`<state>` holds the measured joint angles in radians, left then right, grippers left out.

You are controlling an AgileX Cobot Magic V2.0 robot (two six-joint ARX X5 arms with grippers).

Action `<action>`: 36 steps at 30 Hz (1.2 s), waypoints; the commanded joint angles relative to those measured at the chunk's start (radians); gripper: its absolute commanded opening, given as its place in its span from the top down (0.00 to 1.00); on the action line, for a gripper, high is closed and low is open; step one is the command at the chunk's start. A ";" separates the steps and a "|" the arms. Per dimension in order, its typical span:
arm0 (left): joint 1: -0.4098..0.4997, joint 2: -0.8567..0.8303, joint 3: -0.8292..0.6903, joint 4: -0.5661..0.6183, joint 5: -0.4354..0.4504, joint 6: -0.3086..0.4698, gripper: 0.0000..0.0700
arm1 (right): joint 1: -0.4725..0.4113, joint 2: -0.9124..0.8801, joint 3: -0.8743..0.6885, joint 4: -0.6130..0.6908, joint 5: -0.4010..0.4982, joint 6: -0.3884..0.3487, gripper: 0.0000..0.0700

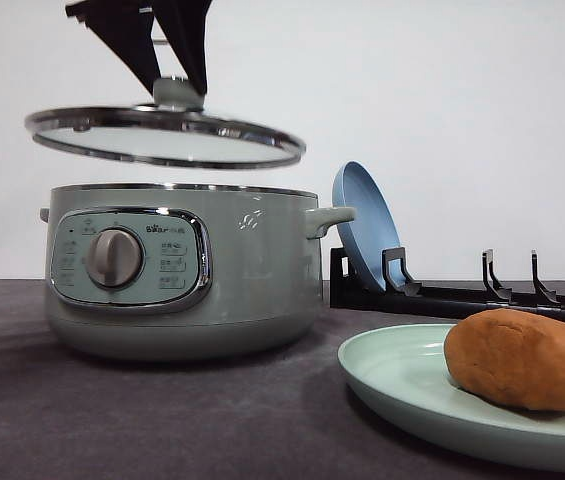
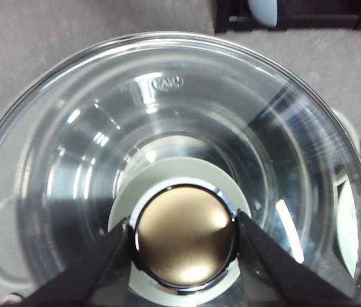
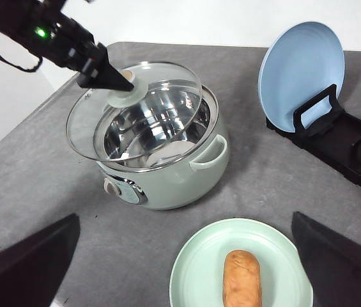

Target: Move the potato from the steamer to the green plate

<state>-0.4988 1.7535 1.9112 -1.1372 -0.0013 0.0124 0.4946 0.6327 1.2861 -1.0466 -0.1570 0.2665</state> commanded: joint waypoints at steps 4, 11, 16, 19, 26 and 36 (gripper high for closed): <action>-0.006 0.001 -0.026 0.085 0.002 0.005 1.00 | 0.006 0.006 0.015 0.005 0.001 0.006 0.00; -0.006 0.001 -0.055 0.120 0.002 0.005 1.00 | 0.006 0.006 0.015 0.005 0.001 0.006 0.00; -0.006 0.002 -0.055 0.127 0.002 0.005 1.00 | 0.006 0.006 0.015 0.005 0.001 0.006 0.00; -0.006 0.006 -0.055 0.139 0.002 0.005 1.00 | 0.006 0.006 0.015 0.005 0.001 0.006 0.00; -0.006 0.032 -0.055 0.145 0.002 0.005 1.00 | 0.006 0.006 0.015 0.004 0.001 0.006 0.00; -0.004 0.064 -0.055 0.170 0.001 0.006 1.00 | 0.006 0.006 0.015 0.002 0.001 0.006 0.00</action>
<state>-0.4976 1.8020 1.8305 -1.0020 -0.0022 0.0124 0.4946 0.6327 1.2861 -1.0491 -0.1570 0.2665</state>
